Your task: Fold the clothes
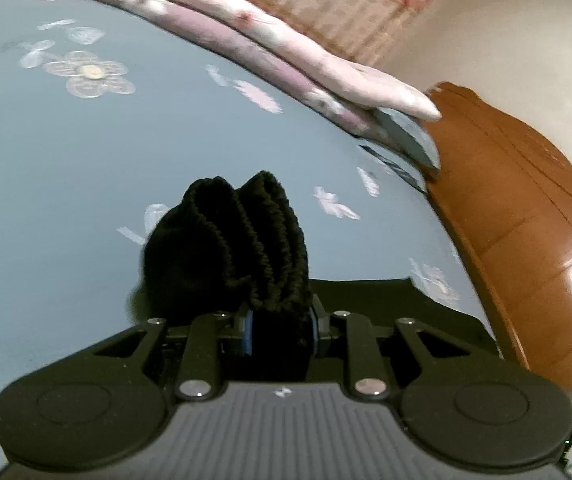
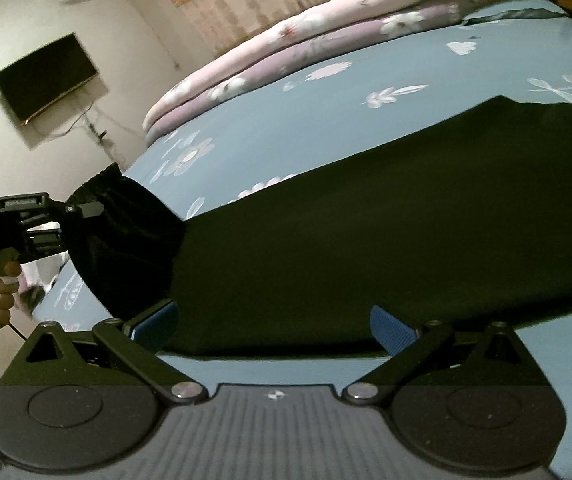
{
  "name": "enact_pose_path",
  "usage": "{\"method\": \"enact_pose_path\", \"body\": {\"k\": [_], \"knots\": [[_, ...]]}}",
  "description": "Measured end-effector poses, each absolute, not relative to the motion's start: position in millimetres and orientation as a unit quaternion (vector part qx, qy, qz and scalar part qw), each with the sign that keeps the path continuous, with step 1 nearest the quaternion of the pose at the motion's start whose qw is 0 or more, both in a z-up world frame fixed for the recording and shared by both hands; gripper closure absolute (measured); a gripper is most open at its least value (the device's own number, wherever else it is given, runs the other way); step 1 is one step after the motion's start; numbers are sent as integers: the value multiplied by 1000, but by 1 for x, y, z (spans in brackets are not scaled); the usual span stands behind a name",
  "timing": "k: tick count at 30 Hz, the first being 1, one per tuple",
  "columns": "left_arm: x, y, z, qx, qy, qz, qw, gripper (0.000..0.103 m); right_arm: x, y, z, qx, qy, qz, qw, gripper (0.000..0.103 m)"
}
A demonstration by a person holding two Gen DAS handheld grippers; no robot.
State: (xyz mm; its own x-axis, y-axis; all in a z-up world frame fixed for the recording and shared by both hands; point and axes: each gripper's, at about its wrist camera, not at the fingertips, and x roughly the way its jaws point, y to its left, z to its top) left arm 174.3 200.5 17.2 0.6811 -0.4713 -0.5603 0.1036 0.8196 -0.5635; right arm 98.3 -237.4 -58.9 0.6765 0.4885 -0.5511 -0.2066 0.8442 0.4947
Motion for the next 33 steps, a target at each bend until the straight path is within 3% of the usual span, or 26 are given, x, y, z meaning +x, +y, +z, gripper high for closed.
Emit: {"method": "enact_pose_path", "body": {"k": [23, 33], "knots": [[228, 37, 1, -225, 391, -322, 832, 80, 83, -309, -78, 266, 347, 101, 894, 0], [224, -15, -27, -142, 414, -336, 834, 80, 74, -322, -88, 270, 358, 67, 891, 0]]}}
